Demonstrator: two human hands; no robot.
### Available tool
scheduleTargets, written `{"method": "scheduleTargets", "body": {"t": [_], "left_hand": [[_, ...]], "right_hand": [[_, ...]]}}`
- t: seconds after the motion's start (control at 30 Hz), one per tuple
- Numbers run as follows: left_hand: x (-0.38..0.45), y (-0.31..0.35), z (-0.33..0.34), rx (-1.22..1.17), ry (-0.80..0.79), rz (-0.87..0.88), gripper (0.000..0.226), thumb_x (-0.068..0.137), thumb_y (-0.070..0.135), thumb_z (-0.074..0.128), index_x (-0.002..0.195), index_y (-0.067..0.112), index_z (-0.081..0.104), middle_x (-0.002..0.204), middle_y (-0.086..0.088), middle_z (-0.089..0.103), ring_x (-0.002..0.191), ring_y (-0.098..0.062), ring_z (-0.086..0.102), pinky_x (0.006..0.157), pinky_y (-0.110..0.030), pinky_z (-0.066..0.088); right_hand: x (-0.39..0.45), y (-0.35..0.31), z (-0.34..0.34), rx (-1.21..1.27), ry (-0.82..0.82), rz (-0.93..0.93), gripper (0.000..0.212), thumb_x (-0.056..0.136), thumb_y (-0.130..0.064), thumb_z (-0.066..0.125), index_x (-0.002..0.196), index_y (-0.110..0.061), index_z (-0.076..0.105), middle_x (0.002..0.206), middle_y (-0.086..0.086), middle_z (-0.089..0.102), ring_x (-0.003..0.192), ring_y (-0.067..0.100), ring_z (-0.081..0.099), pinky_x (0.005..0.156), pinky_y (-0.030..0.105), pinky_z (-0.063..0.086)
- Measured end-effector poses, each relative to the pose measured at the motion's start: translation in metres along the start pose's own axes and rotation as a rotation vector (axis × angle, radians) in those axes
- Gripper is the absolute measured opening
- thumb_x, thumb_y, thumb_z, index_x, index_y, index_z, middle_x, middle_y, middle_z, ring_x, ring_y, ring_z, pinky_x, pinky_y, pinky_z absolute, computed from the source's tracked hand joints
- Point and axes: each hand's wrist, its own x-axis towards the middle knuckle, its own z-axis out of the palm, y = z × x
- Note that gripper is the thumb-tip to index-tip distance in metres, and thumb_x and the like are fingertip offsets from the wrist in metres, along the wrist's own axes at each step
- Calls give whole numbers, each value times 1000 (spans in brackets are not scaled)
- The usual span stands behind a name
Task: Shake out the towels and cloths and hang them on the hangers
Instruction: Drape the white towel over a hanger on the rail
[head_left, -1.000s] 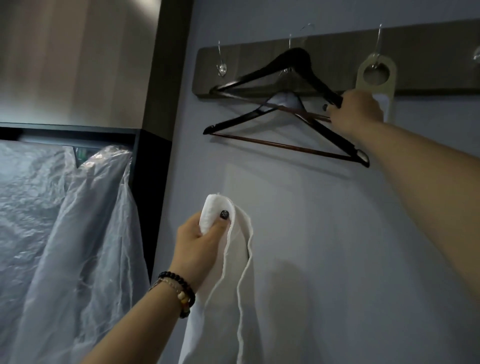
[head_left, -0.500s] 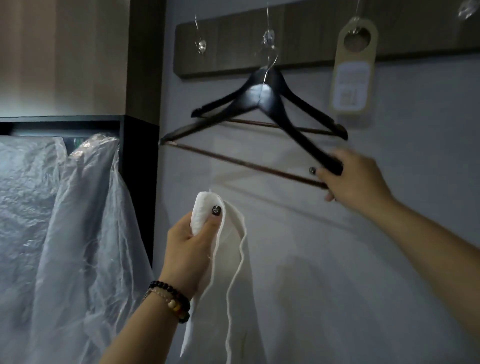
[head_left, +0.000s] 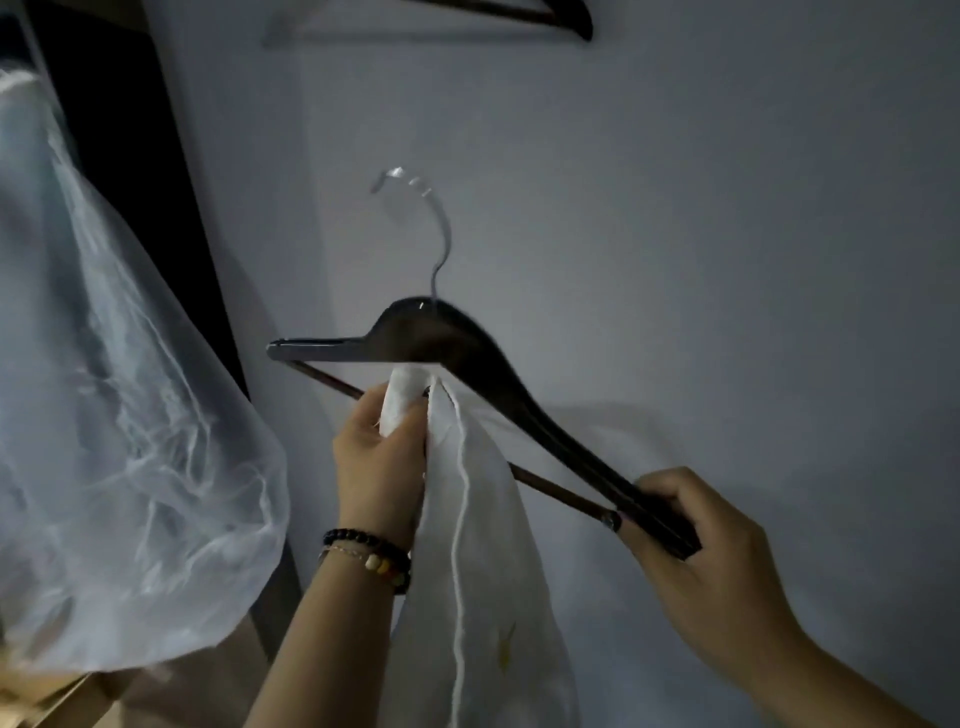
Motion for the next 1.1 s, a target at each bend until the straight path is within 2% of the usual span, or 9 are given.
{"method": "scheduleTargets", "body": {"t": [0.13,0.2,0.33,0.43,0.5,0.6,0.7,0.87,1.1], "left_hand": [[-15,-2,-5,3,-27,-69,5,88,22,66,88,18,64,69,5,60,62,-8,57,52,-15,47],[-20,-4,-12,-41,-69,-143,4,86,15,66,89,16,68,75,-2,64,69,-18,61,58,-25,49],[-39,-4,-34,-94,-141,-249,25,67,31,70,85,14,70,77,-7,65,75,-23,62,68,-35,50],[-53,-4,-57,-58,-181,-358,20,69,30,73,79,13,69,78,-8,64,74,-24,60,69,-32,51],[-65,-6,-71,-1,-200,-406,19,74,27,73,80,12,64,74,-5,51,64,-20,48,51,-17,41],[-85,-8,-87,153,-186,-439,19,83,26,71,86,12,60,73,-5,46,54,-12,39,34,-10,28],[-97,-13,-97,170,-297,-438,14,90,21,64,84,8,61,65,2,45,52,-4,41,36,-6,31],[-114,-13,-106,164,-340,-573,18,90,21,63,99,6,61,70,-2,53,55,-10,47,34,-15,36],[-100,-41,-87,136,-364,-652,35,99,12,47,66,14,39,68,-2,40,60,-15,43,44,-13,38]], "right_hand": [[-60,8,6,-38,-169,-7,32,82,-16,73,90,-39,53,91,-13,61,78,6,62,63,16,49],[-82,2,10,-77,-243,-12,31,83,-16,72,92,-40,54,91,-11,57,78,8,60,65,19,49],[-100,-43,16,106,-435,276,21,83,-46,68,98,-34,59,82,-2,64,73,8,61,67,20,45],[-110,-73,30,243,-367,529,53,79,-70,54,86,-19,62,66,1,65,63,10,63,59,14,41],[-121,-85,44,151,-327,632,55,83,-66,50,86,-13,63,58,-2,64,56,7,62,56,14,43],[-145,-98,64,62,-431,723,67,81,-72,45,81,-7,60,61,11,68,65,20,67,69,30,51],[-160,-113,75,88,-490,779,84,82,-77,37,86,2,65,66,11,72,75,23,69,80,33,51],[-158,-135,84,36,-484,727,68,89,-69,32,95,-10,66,73,2,74,84,15,65,83,30,47],[-132,-132,92,-8,-333,673,64,81,-69,49,104,-10,59,103,7,64,91,24,62,72,33,49]]}}
